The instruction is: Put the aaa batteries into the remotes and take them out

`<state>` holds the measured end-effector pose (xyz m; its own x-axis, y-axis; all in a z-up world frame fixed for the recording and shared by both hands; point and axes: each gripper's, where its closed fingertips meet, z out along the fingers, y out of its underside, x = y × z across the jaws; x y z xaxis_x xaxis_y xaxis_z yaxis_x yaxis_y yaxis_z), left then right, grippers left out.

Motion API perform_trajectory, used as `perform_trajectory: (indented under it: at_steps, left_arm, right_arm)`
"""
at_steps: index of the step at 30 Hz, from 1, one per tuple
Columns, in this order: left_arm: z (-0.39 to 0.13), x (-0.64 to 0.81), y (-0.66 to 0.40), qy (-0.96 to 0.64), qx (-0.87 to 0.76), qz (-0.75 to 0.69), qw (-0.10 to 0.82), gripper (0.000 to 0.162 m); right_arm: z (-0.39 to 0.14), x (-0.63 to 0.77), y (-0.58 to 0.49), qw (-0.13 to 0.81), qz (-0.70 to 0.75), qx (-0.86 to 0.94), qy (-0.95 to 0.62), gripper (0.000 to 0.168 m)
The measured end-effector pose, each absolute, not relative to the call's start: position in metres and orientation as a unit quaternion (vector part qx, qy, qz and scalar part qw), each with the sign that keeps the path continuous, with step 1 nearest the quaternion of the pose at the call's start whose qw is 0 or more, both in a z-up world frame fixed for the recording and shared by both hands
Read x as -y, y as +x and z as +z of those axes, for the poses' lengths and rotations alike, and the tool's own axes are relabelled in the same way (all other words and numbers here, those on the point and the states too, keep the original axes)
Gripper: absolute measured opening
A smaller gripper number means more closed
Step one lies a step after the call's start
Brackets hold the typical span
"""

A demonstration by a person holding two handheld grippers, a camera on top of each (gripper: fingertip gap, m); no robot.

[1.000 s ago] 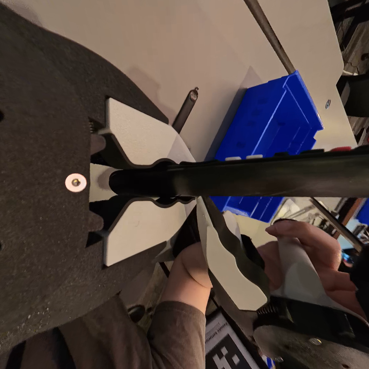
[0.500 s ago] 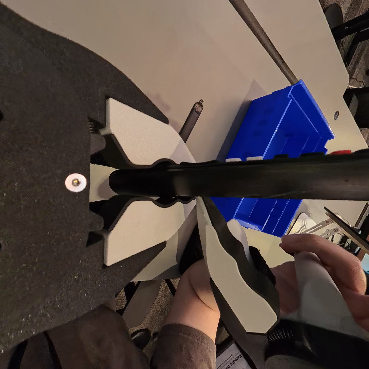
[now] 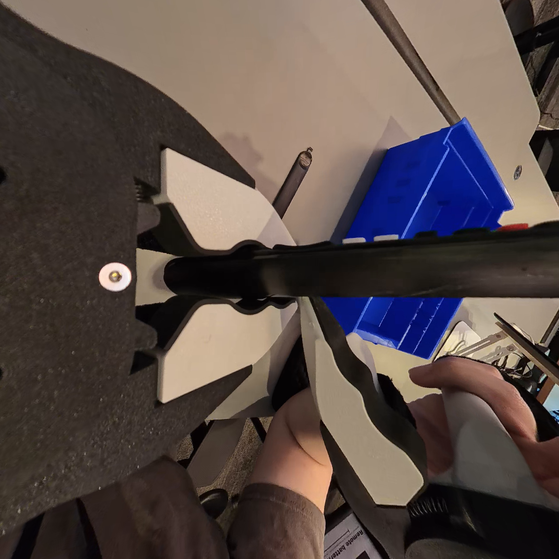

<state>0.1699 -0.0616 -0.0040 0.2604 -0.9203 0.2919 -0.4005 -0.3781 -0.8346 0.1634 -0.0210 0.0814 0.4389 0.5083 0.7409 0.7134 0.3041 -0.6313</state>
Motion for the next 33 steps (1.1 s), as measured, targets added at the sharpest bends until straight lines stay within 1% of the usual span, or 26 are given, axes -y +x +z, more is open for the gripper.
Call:
perform_trajectory:
  at_steps: [7, 13, 15, 17, 21, 27, 33]
  left_arm:
    - [-0.005, 0.069, 0.172, -0.721, -0.469, -0.405, 0.311, 0.026]
    - [-0.001, 0.072, 0.172, -0.716, -0.478, -0.396, 0.319, 0.027]
    - [-0.001, 0.071, 0.171, -0.717, -0.479, -0.387, 0.327, 0.027]
    - [0.000, 0.070, 0.170, -0.717, -0.482, -0.378, 0.333, 0.027]
    - [-0.001, 0.070, 0.170, -0.717, -0.488, -0.361, 0.342, 0.028]
    - [0.000, 0.068, 0.171, -0.715, -0.491, -0.347, 0.357, 0.027]
    - [0.001, 0.065, 0.169, -0.717, -0.492, -0.327, 0.371, 0.027]
  right_arm:
    - [0.081, 0.025, 0.162, 0.617, -0.070, 0.536, -0.572, 0.115]
    - [0.084, 0.029, 0.162, 0.619, -0.059, 0.538, -0.569, 0.115]
    - [0.082, 0.030, 0.162, 0.614, -0.056, 0.540, -0.573, 0.120]
    - [0.082, 0.029, 0.163, 0.613, -0.063, 0.540, -0.573, 0.120]
    - [0.080, 0.027, 0.164, 0.610, -0.073, 0.539, -0.576, 0.119]
    - [0.086, 0.030, 0.165, 0.618, -0.063, 0.533, -0.575, 0.113]
    - [0.087, 0.030, 0.164, 0.619, -0.084, 0.534, -0.570, 0.114]
